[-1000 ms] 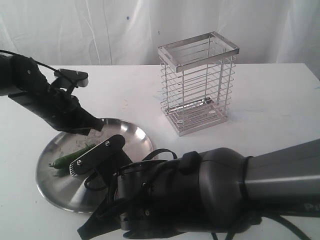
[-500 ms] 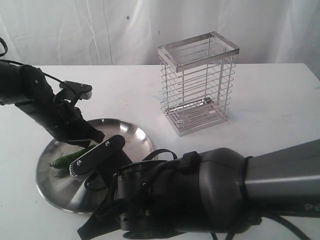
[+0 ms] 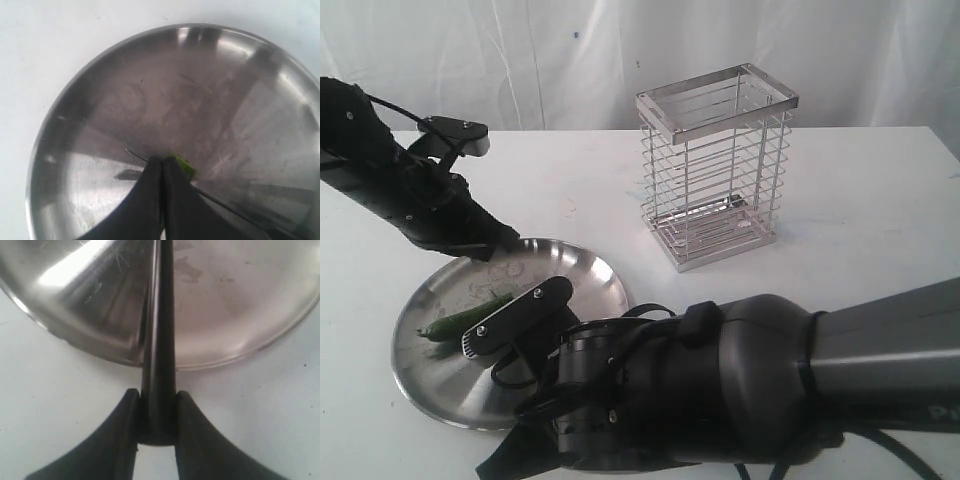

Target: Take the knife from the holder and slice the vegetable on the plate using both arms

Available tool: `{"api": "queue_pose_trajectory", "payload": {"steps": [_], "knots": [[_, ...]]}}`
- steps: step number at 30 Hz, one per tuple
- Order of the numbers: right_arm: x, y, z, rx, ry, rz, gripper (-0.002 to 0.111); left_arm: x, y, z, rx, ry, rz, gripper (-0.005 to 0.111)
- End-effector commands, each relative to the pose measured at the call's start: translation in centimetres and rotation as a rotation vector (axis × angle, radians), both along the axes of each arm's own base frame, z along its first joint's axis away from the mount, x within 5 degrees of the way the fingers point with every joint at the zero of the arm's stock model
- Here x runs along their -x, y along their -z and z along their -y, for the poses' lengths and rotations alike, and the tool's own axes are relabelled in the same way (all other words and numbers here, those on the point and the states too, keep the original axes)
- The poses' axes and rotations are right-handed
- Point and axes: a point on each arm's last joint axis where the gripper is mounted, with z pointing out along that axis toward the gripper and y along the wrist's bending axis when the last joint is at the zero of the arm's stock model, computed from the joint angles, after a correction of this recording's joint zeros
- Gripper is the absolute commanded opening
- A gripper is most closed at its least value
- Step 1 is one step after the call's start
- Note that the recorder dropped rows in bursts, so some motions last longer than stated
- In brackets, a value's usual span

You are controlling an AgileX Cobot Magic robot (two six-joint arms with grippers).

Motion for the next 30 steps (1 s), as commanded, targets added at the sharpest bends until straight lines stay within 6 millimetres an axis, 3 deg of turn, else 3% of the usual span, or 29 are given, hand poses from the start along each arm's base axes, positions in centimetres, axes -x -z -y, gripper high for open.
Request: {"api": "queue_pose_trajectory", "payload": {"steps": [1,5,14,20,30], "knots": [[0.0,0.2,-0.3,-0.008,-0.029,-0.002,0.0,1.2,-1.3,0.0,0.01,0.022,-0.028,0.0],[0.1,0.8,-0.5,0.0,-0.039,-0.018,0.0,1.6,-1.2,0.0,0.009,0.033,-0.065,0.0],[-0.4,-0.2,-1.3,-0.021,-0.064,0.013,0.0,3.3,1.7,0.4,0.098,0.015,-0.121,0.0],[-0.4,-0.1,-1.2,-0.018,-0.061,0.012,0.0,3.3,1.7,0.9,0.15,0.045,-0.113,0.0],[-0.4,-0.1,-1.2,-0.014,-0.059,0.012,0.0,3.0,4.0,0.7,0.087,0.085,-0.183,0.0]]}}
